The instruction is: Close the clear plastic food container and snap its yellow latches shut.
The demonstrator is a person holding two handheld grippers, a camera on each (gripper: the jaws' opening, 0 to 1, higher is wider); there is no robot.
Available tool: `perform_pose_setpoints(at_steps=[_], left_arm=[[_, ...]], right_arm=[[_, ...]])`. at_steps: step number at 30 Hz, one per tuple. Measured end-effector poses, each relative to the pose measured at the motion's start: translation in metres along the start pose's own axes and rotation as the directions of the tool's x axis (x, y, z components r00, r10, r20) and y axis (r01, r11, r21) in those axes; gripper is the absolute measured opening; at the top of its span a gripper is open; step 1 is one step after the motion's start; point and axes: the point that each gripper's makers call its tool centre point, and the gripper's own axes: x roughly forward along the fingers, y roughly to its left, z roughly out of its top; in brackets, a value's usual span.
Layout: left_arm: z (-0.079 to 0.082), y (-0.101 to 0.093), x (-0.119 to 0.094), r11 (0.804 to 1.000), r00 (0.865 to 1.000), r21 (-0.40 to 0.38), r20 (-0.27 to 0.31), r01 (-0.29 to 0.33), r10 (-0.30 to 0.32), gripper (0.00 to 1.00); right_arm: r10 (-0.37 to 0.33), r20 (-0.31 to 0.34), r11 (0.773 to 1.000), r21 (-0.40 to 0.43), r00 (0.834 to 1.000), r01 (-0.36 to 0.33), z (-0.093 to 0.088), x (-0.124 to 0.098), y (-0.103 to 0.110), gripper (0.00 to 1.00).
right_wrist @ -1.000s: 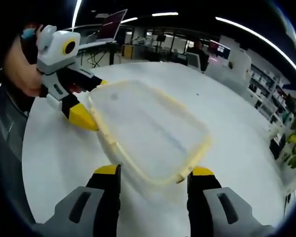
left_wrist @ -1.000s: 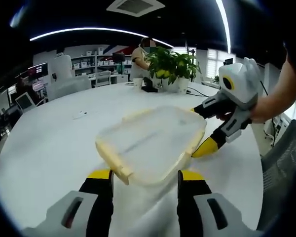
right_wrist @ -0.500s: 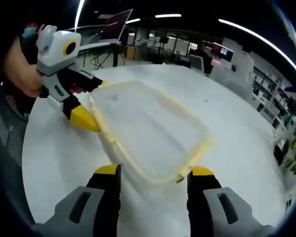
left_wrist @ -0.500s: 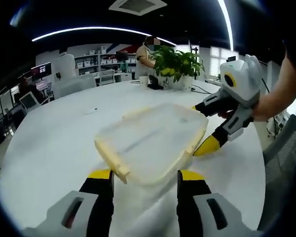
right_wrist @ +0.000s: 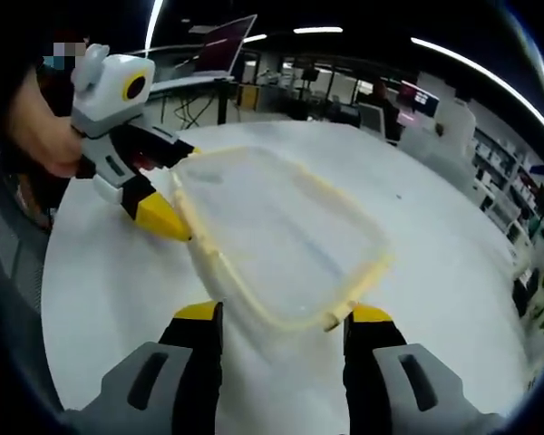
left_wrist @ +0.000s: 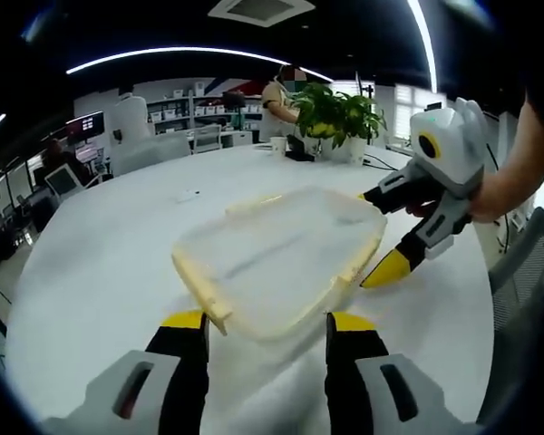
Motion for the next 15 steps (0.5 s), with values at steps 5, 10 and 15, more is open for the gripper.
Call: perform_pose_setpoints(at_steps=[5, 10, 15], left_arm=[[-0.0007, 0.0054, -0.0013, 1.000, 1.000, -0.004, 0.000, -0.009, 0.009, 0.46], [-0.0016, 0.0084, -0.0019, 1.000, 1.000, -0.007, -0.001, -0.017, 0.017, 0.46], [-0.0019, 0.0088, -0.0020, 1.000, 1.000, -0.010, 0.001, -0.019, 0.019, 0.46]], right_arm=[[0.003, 0.003, 1.000, -0.002, 1.000, -0.003, 0.0044, 0.0051, 0.0013, 0.50], [0.006, 0.004, 1.000, -0.003, 1.000, -0.006, 0.0055, 0.0069, 0.0019, 0.50], [0.006, 0.004, 1.000, 0.002, 1.000, -0.006, 0.0058, 0.0074, 0.0018, 0.49]])
